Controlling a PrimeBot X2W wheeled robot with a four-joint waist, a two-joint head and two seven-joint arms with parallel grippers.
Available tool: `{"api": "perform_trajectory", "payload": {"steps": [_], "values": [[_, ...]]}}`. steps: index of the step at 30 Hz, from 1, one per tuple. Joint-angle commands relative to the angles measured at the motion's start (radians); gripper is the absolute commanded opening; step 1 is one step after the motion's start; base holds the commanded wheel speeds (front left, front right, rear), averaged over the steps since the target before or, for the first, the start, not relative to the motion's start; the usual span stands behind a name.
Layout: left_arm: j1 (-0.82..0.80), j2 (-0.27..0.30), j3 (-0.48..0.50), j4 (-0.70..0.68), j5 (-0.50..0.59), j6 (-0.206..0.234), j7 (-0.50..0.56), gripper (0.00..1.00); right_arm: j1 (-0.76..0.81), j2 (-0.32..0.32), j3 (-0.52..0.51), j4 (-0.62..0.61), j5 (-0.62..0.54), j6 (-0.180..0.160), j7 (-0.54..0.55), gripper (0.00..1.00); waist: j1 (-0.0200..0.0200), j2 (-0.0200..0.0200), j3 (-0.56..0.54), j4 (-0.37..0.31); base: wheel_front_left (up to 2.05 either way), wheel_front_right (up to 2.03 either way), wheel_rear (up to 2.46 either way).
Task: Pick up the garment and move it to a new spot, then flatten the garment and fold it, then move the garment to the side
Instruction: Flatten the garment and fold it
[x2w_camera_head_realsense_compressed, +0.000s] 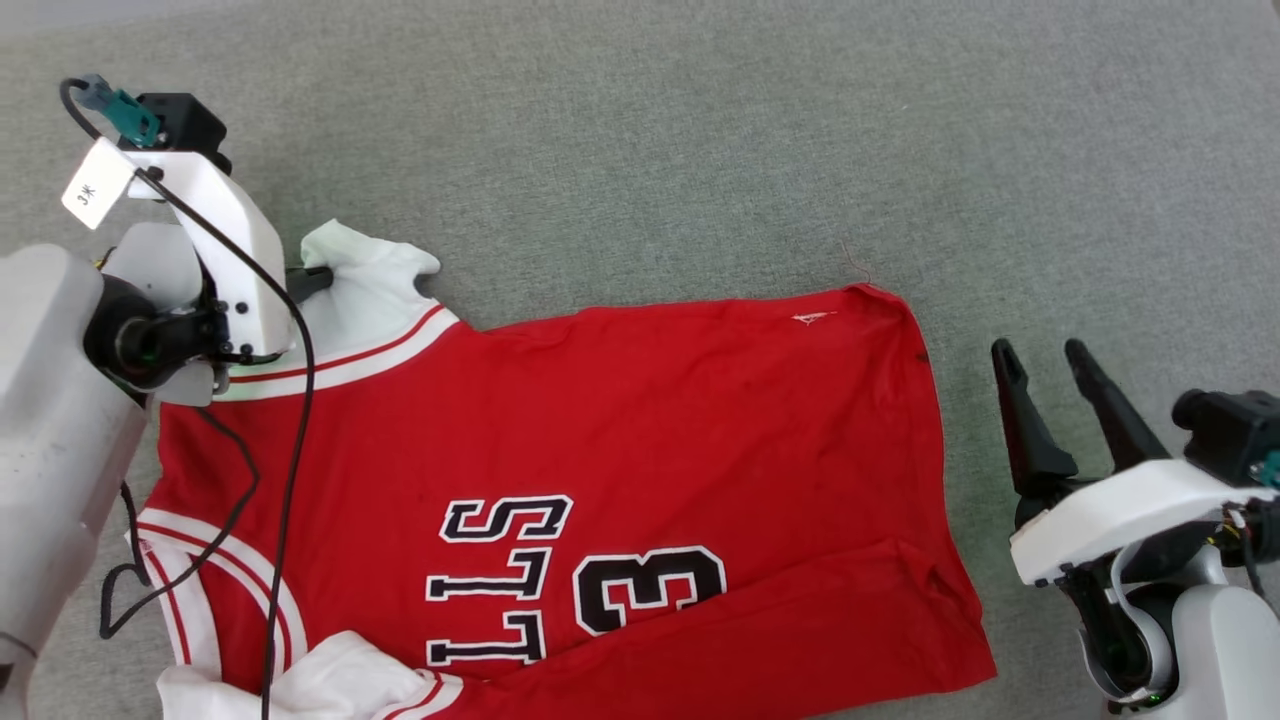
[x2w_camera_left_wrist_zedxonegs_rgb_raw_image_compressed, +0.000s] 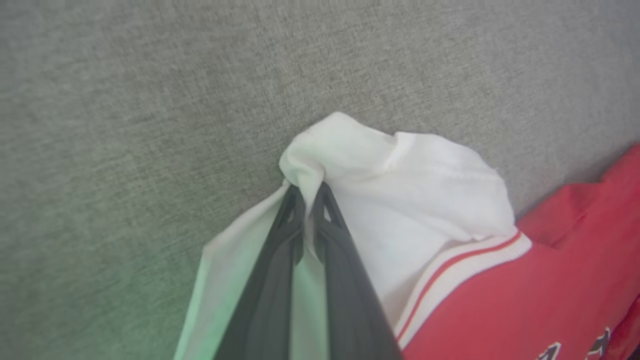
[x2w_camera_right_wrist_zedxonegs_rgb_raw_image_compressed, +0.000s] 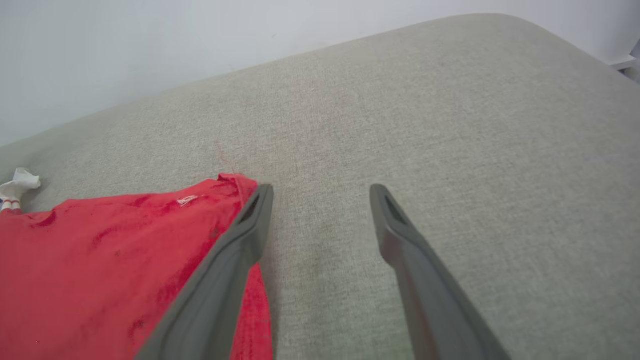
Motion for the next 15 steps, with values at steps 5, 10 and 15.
{"api": "perform_trajectory", "payload": {"steps": [5, 10, 15], "values": [[-0.009, -0.018, -0.015, -0.013, 0.012, 0.0, -0.059, 0.0, -0.043, 0.001, 0.001, 0.063, 0.007, 0.0, 0.127, 1.0, 0.0001, 0.0, -0.036, 0.04, 0.0, 0.0, 0.0], [-0.03, -0.036, -0.022, -0.043, 0.024, 0.001, -0.108, 0.0, -0.106, -0.029, 0.019, 0.086, 0.008, 0.0, 0.307, 1.0, 0.0001, 0.0, -0.061, 0.092, 0.0, 0.0, 0.0], [-0.038, -0.047, -0.042, -0.073, 0.05, 0.001, -0.158, 0.0, -0.182, -0.086, 0.063, 0.102, 0.003, 0.0, 0.479, 1.0, 0.0001, 0.0, -0.068, 0.14, 0.0, 0.0, 0.0]]}}
